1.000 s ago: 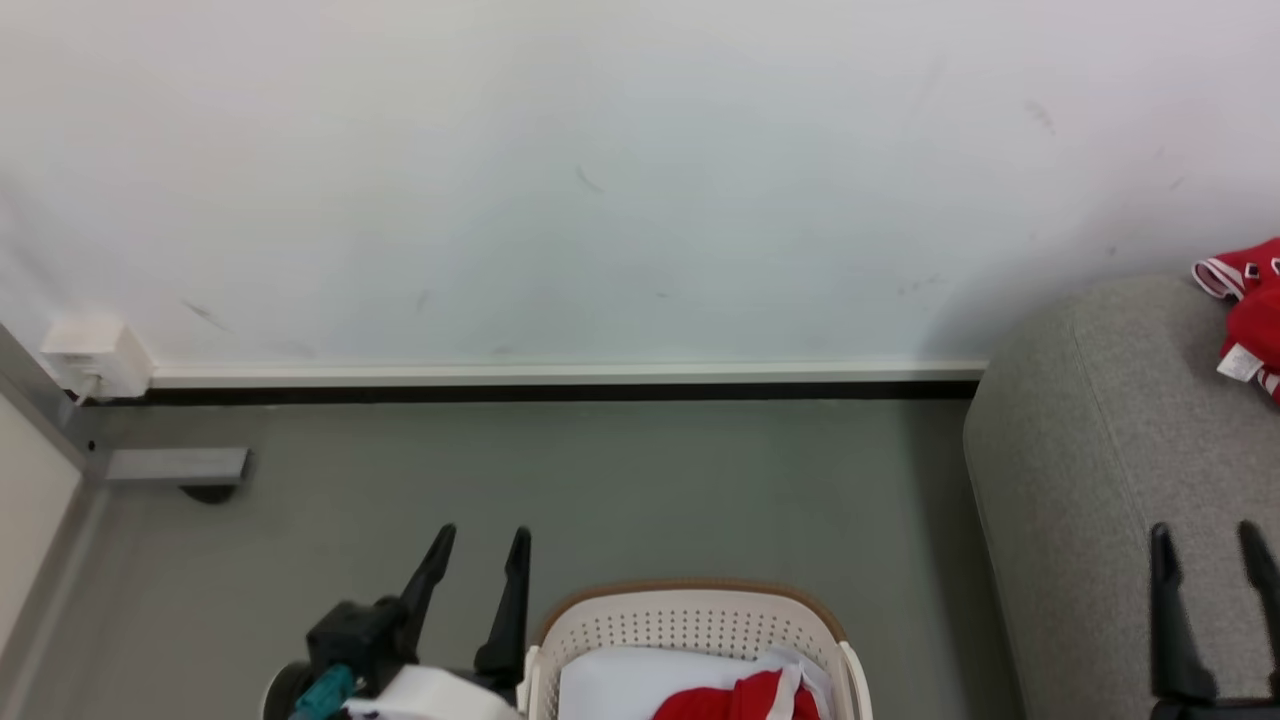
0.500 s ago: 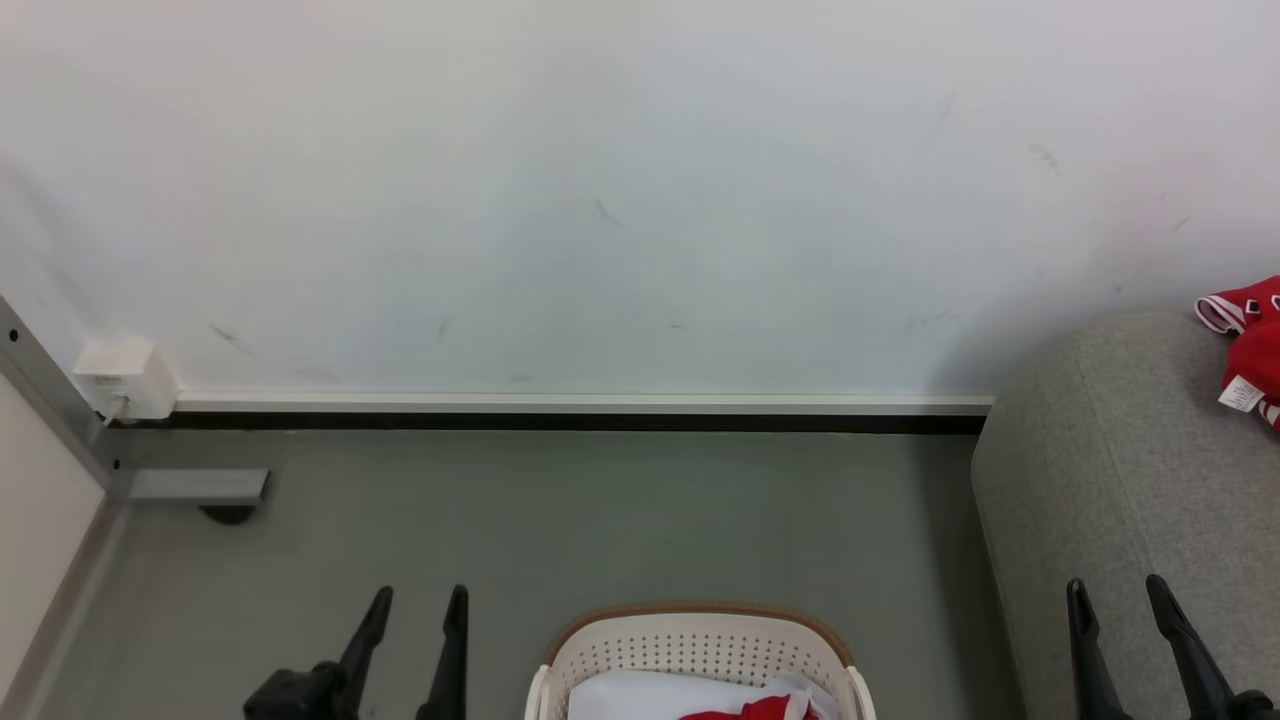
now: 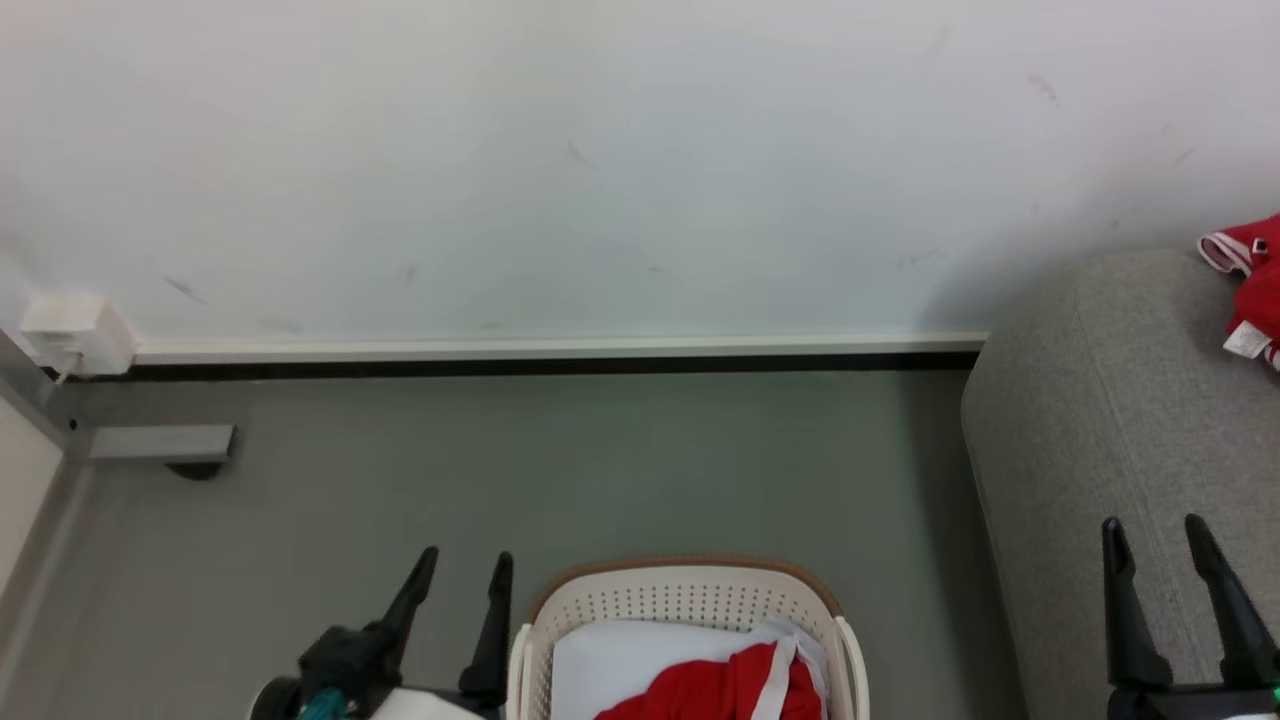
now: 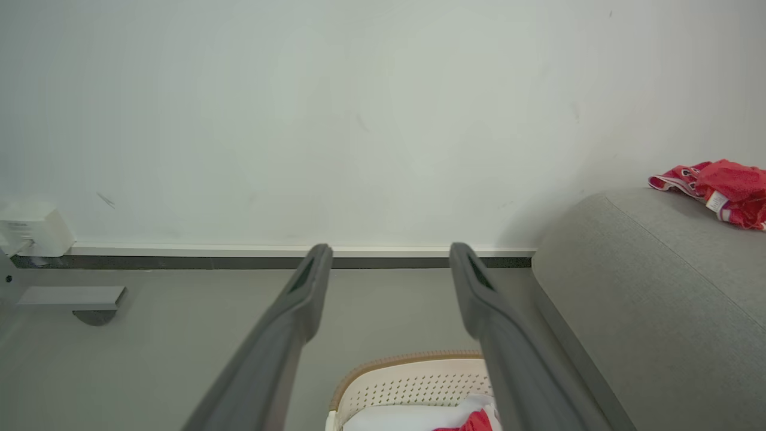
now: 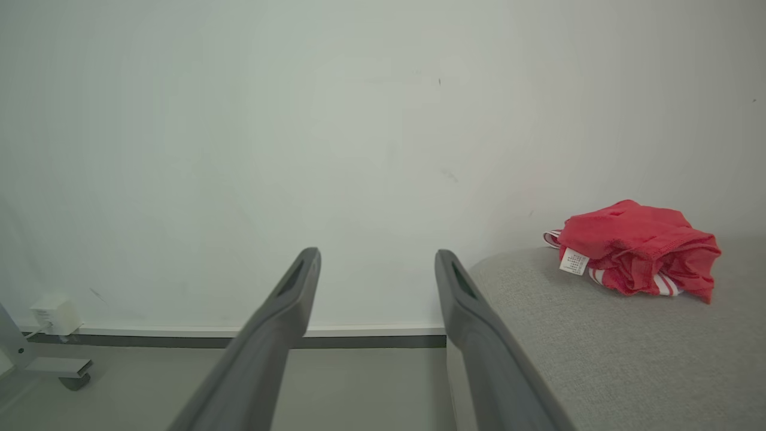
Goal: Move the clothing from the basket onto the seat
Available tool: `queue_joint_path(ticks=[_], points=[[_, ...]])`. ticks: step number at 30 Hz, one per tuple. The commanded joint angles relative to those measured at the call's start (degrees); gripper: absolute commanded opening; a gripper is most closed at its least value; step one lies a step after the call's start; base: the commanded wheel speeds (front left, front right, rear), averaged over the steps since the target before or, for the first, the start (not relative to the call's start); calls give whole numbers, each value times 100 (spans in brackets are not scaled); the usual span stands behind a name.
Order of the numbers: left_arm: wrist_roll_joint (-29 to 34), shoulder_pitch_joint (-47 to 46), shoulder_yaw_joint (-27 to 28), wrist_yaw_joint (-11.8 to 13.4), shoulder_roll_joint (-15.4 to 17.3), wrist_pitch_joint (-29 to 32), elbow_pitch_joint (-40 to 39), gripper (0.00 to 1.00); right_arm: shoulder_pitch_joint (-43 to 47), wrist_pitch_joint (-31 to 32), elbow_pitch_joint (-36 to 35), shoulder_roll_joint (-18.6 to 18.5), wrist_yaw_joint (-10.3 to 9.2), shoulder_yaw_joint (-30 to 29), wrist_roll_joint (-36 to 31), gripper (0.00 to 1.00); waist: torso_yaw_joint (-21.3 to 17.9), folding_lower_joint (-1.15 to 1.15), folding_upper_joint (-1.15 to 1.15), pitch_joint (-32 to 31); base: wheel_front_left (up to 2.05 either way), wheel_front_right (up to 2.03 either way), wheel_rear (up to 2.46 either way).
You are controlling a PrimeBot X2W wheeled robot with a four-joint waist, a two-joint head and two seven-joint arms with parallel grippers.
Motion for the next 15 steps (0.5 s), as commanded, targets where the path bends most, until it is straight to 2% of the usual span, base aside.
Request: queue_joint_path(ticks=[1, 8, 11, 15], points=[[114, -259, -110, -35, -33, -3, 143, 100, -161, 5, -81, -82, -12, -80, 56, 100, -118, 0, 0, 386, 0, 0, 0], [543, -1432, -935, -25, -92, 299, 1273, 100, -670, 5, -274, -181, -12, -421, 238, 100, -329, 0, 0, 1271, 0, 0, 0], [629, -2010, -1264, 52, -104, 524, 1721, 100, -912, 4, -381, -232, -12, -491, 298, 100, -424, 0, 0, 1709, 0, 0, 0], [369, -2716, -1809, 204, -109, 797, 2262, 100, -1225, 5, -509, -291, -12, -524, 356, 100, -570, 0, 0, 2245, 0, 0, 0]])
